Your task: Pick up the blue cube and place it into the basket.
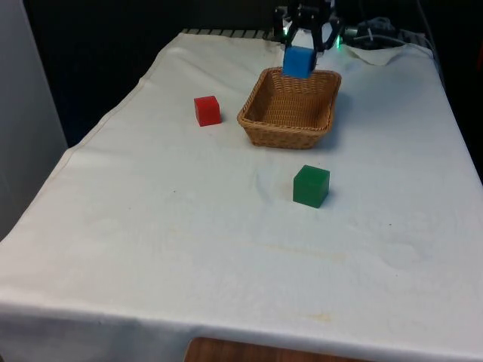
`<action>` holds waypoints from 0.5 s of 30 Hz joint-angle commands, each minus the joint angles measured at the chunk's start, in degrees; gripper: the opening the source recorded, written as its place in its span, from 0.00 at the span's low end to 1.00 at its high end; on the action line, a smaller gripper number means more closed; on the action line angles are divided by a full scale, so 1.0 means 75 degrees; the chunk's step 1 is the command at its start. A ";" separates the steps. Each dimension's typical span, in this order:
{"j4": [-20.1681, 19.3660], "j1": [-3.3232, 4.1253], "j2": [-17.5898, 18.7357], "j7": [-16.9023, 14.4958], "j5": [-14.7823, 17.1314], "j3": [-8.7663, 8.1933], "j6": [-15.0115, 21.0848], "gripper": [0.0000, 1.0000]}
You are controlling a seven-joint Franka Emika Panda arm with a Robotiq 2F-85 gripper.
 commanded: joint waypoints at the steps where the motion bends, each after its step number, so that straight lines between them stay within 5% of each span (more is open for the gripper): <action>1: -0.0031 -0.0053 0.0076 -0.0031 -0.0038 -0.0069 0.0107 0.00; 8: -0.0092 0.0000 0.0474 -0.0191 0.0038 -0.0413 0.0451 0.00; 15: -0.0092 0.0023 0.0901 -0.0199 0.0084 -0.0527 0.0825 0.00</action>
